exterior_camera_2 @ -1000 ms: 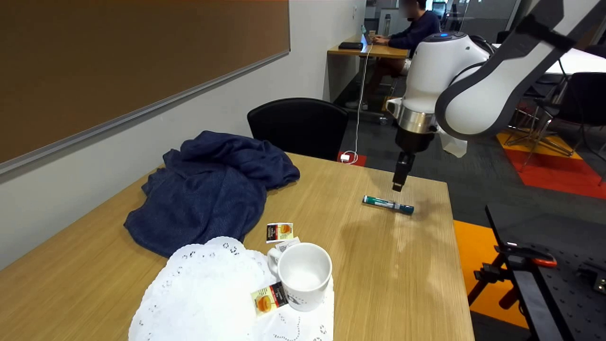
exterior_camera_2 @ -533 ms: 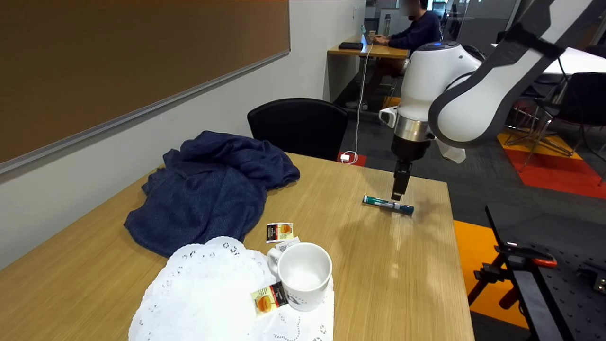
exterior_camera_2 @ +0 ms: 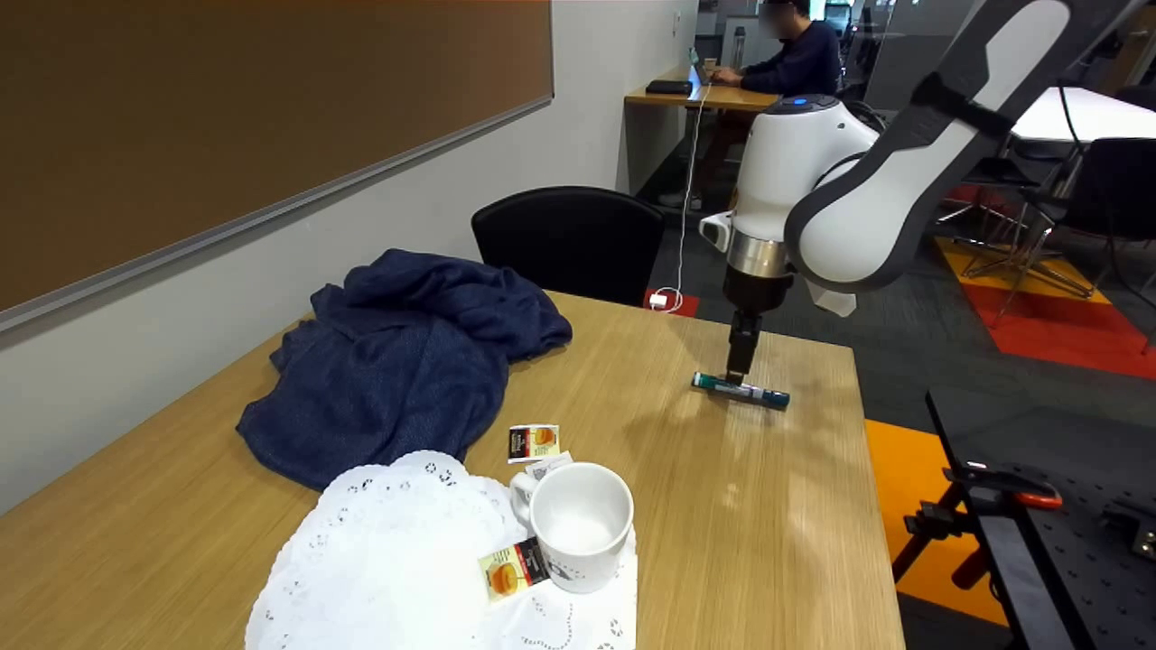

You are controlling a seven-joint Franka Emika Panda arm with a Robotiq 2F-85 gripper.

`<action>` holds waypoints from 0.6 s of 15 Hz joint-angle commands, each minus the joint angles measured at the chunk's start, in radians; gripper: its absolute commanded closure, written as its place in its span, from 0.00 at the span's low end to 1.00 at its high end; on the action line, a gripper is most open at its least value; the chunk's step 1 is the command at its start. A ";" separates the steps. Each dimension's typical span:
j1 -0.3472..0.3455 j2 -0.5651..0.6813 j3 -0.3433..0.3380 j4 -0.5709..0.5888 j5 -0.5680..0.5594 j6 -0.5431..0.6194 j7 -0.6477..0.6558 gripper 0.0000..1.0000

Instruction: Put the marker in the mug

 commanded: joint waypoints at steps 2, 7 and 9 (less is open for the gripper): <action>-0.004 0.052 0.015 0.055 -0.010 0.001 -0.011 0.01; -0.008 0.083 0.020 0.083 -0.008 -0.009 -0.009 0.41; -0.004 0.093 0.016 0.090 -0.012 -0.011 -0.005 0.57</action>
